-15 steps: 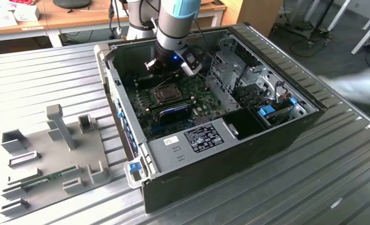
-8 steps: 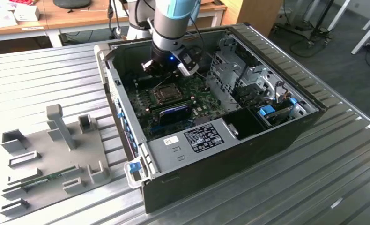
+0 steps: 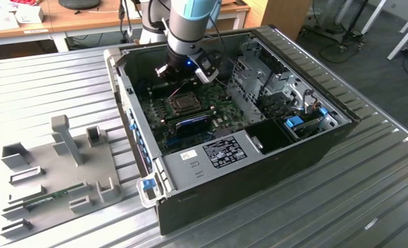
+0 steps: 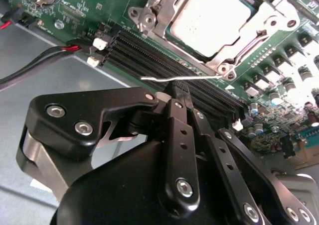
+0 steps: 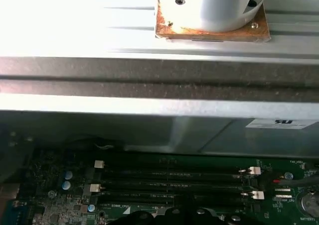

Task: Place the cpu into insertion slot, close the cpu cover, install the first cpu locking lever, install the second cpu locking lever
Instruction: 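Install the first cpu locking lever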

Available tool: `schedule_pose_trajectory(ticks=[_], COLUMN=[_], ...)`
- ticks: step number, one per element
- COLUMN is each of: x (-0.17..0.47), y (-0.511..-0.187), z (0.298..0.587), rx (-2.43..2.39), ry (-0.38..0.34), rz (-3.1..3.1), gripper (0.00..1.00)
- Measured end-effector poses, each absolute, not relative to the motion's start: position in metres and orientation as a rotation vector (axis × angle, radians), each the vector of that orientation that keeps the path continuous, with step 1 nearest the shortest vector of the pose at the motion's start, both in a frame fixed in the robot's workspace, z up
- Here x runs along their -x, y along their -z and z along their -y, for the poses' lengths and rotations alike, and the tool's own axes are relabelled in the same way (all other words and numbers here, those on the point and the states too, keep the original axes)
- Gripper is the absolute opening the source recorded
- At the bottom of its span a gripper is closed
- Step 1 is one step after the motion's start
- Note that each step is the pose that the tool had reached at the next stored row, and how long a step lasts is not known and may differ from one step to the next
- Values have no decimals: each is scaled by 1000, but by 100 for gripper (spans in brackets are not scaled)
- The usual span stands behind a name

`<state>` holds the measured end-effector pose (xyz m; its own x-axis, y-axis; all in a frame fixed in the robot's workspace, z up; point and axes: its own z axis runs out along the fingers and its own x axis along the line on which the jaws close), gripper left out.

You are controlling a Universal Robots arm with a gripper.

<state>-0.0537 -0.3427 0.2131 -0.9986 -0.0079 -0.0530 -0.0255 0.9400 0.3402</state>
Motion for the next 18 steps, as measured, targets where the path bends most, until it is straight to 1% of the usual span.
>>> schedule_pose_trajectory(ticks=[4, 7, 18], x=[54, 54, 48], y=[-216, -217, -217], z=[343, 343, 343], rx=[26, 26, 20], ry=[-547, -573, -566], rz=[-3041, -3035, -3047], gripper=[10, 10, 10])
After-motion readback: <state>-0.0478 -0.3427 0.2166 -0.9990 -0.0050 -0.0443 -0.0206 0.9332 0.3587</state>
